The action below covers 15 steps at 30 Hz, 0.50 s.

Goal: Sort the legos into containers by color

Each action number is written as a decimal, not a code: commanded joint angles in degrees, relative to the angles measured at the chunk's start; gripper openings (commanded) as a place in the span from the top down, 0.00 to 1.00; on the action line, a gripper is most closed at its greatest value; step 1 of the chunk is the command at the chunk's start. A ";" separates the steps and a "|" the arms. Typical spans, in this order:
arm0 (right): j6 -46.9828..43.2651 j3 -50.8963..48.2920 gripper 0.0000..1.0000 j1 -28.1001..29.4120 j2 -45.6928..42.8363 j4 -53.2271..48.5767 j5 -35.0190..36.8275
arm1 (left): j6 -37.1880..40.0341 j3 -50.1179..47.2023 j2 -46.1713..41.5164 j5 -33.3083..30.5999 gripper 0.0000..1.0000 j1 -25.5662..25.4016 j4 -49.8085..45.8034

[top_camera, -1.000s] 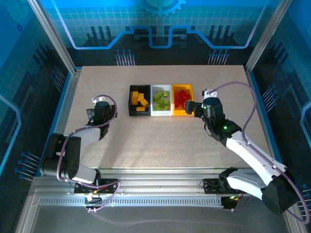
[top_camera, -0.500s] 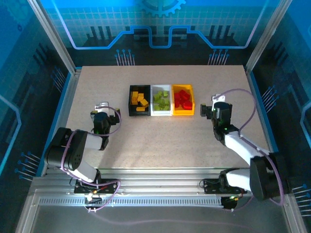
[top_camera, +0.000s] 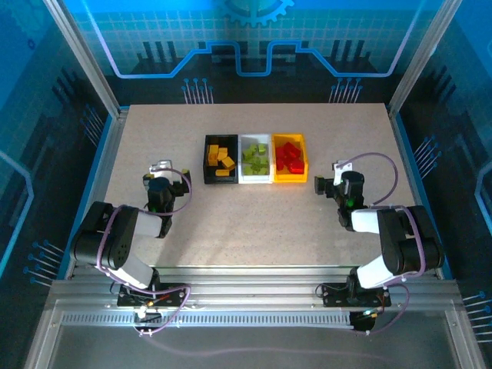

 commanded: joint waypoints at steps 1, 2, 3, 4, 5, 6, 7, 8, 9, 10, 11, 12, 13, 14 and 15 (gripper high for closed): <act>-1.11 0.18 0.00 0.20 -0.32 4.98 -0.59 | 0.52 0.44 0.27 1.06 0.01 0.32 1.84; -1.10 0.34 0.00 0.22 -0.38 4.49 -0.65 | 0.50 0.51 0.30 1.20 0.01 0.44 1.73; -1.09 0.25 0.00 0.26 -0.35 4.83 -0.65 | 0.50 0.47 0.30 1.20 0.01 0.42 1.76; -1.03 0.29 0.00 0.19 -0.32 4.66 -0.59 | 0.57 0.45 0.27 1.23 0.01 0.42 1.76; -1.10 0.24 0.00 0.22 -0.35 4.79 -0.63 | 0.57 0.44 0.26 1.23 0.01 0.42 1.78; -1.09 0.26 0.00 0.22 -0.37 4.71 -0.61 | 0.53 0.50 0.31 1.24 0.01 0.43 1.77; -1.09 0.33 0.00 0.20 -0.36 4.69 -0.58 | 0.50 0.53 0.27 1.31 0.01 0.43 1.68; -1.09 0.25 0.00 0.25 -0.37 4.73 -0.64 | 0.43 0.61 0.27 1.37 0.01 0.51 1.43; -1.10 0.26 0.00 0.22 -0.37 4.73 -0.63 | 0.32 0.62 0.21 1.50 0.01 0.51 1.36; -1.07 0.29 0.00 0.25 -0.37 4.73 -0.64 | 0.32 0.69 0.26 1.58 0.01 0.60 1.29; -1.05 0.24 0.00 0.26 -0.37 4.73 -0.57 | 0.24 0.77 0.23 1.65 0.01 0.64 1.07; -1.10 0.25 0.00 0.23 -0.37 4.73 -0.65 | 0.23 0.80 0.19 1.68 0.01 0.68 1.07; -1.10 0.26 0.00 0.22 -0.37 4.74 -0.60 | 0.06 1.12 0.18 1.91 0.01 0.88 0.51; -1.10 0.24 0.00 0.26 -0.37 4.73 -0.65 | -0.34 1.38 0.01 2.38 0.01 1.25 -0.31; -1.09 0.24 0.00 0.20 -0.37 4.73 -0.60 | -0.48 1.47 -0.07 2.79 0.01 1.54 -0.69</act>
